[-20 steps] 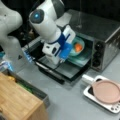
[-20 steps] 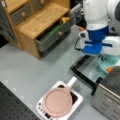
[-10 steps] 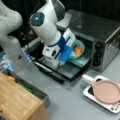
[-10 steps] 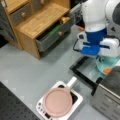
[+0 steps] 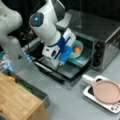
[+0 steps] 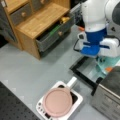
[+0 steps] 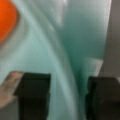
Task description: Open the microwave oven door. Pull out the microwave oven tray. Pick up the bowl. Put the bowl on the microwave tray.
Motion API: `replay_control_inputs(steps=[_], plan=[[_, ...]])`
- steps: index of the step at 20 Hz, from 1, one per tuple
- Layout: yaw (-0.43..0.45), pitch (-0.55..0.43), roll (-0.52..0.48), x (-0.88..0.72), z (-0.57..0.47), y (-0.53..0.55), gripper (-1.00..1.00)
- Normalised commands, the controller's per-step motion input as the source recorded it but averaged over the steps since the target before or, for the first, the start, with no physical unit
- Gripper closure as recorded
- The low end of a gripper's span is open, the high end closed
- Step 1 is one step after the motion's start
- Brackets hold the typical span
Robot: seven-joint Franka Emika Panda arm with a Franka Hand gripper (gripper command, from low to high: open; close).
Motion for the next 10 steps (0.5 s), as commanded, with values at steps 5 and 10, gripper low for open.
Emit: replay_control_inputs(steps=[5,10], plan=[[-0.133,-0.149,0.118,-0.2,-0.18,0.14,-1.0],[-0.135,-0.109,0.119,-0.24,-0.09,0.13,-1.0]])
